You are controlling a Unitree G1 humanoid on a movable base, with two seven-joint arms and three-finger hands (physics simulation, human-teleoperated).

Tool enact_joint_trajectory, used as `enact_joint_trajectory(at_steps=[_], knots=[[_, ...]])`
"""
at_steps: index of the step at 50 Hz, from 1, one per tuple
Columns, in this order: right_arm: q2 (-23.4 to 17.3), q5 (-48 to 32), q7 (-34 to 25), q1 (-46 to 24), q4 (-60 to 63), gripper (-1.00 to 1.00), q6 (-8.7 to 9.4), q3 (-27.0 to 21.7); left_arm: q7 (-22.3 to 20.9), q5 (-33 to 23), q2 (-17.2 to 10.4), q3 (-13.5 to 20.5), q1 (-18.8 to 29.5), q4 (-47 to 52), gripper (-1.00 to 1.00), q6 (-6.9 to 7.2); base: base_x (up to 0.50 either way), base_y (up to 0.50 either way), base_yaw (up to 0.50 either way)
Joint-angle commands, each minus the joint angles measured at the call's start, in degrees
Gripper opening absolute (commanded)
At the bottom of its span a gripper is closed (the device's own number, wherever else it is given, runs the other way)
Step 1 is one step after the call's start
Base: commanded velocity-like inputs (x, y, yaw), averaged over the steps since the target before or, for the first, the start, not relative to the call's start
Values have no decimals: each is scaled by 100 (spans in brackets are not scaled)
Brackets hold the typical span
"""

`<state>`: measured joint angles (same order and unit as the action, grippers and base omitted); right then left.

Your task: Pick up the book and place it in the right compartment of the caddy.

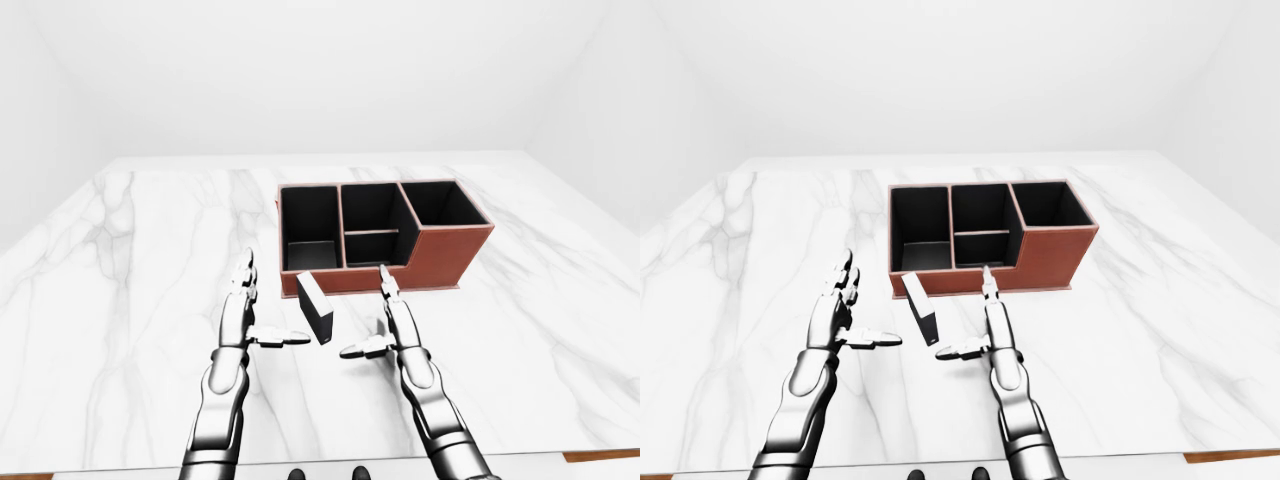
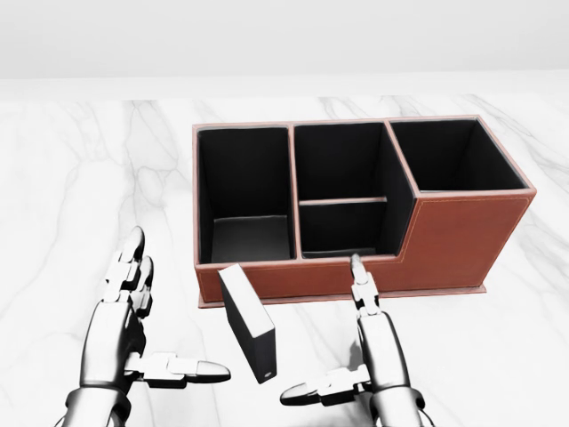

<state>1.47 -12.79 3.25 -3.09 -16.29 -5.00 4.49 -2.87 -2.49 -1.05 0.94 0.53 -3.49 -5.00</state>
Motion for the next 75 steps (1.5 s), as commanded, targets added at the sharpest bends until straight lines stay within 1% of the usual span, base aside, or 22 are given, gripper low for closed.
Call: enact_joint_trajectory(at_steps=[1,10,11,12,17,29,34,41,58,62,68,75], knots=[[135,-148,108,-81,-181,100,0,204,-58,76,-4,19,11,-51,100,0,0,0,0],[231,-248,157,-138,-232,100,0,334,-67,77,-2,14,16,-54,100,0,0,0,0],[239,-254,170,-148,-269,100,0,343,-66,72,1,6,4,12,100,21,0,0,0],[255,-275,184,-144,-255,100,0,366,-67,67,2,3,4,-23,100,0,0,0,0],[329,-344,257,-176,-355,100,0,459,-74,66,2,1,-1,-37,100,0,0,0,0],[408,-394,307,-308,-454,100,0,519,-92,82,-2,10,-2,-9,100,0,0,0,0],[461,-433,356,-418,-637,100,0,541,-81,64,10,-13,-30,101,100,81,0,0,0],[516,-439,379,-529,-761,100,0,549,-94,86,-2,13,27,-48,100,0,0,0,0],[697,-556,514,-784,-1259,100,0,620,-112,98,-8,17,38,-113,100,0,0,0,0],[717,-563,585,-923,-1734,100,0,575,-115,102,-6,17,35,-112,100,0,0,0,0],[754,-638,672,-1086,-2123,100,0,535,-111,94,0,6,21,-77,100,0,0,0,0],[837,-707,697,-1213,-2242,100,0,539,-116,98,-3,12,48,-129,100,0,0,0,0]])
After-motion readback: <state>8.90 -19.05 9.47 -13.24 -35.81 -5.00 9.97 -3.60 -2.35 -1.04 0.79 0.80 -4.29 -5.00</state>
